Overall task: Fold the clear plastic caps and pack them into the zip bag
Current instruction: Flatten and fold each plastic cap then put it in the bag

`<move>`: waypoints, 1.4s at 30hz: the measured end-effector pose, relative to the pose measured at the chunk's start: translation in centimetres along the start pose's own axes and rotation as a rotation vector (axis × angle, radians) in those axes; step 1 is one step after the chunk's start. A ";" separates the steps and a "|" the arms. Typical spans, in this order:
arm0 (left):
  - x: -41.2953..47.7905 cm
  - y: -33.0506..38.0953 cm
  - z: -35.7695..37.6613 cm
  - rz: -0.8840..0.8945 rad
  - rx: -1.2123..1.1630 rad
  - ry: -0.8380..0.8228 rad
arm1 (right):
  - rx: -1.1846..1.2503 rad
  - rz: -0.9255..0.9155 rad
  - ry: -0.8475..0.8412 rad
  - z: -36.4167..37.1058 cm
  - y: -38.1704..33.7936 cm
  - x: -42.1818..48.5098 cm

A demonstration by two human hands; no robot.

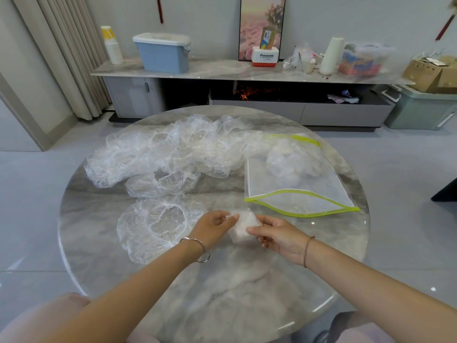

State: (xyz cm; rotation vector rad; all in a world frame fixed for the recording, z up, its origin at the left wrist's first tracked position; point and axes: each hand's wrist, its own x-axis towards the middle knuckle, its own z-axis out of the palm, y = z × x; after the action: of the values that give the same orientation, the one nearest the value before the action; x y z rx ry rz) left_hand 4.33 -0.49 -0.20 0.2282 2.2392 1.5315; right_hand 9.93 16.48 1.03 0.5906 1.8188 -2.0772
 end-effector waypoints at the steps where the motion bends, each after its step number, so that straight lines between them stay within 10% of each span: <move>1: 0.0 0.2 0.2 0.008 -0.042 0.008 | -0.001 0.004 -0.028 -0.3 -0.2 -0.4; 8: 1.3 2.0 3.2 0.172 -0.105 0.009 | -0.102 -0.140 0.126 -3.4 -1.0 -1.6; 14: 5.3 2.4 5.6 0.587 0.558 0.095 | -0.440 -0.517 0.548 -7.8 1.3 0.1; 21: 9.0 3.4 7.9 0.528 0.928 0.050 | -1.164 -1.000 0.733 -11.4 2.7 2.7; 31: 9.4 4.7 7.7 0.522 0.866 0.029 | -1.437 -0.336 0.387 -12.3 4.3 2.9; 42: 9.8 5.7 7.1 0.491 0.879 0.091 | -1.432 0.023 0.587 -13.9 -1.5 10.4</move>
State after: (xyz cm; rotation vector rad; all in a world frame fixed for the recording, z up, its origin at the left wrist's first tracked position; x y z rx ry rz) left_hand -2.01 11.21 0.47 1.0307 2.9391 0.6200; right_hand 1.55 30.81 -4.39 0.7288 2.8745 -0.1550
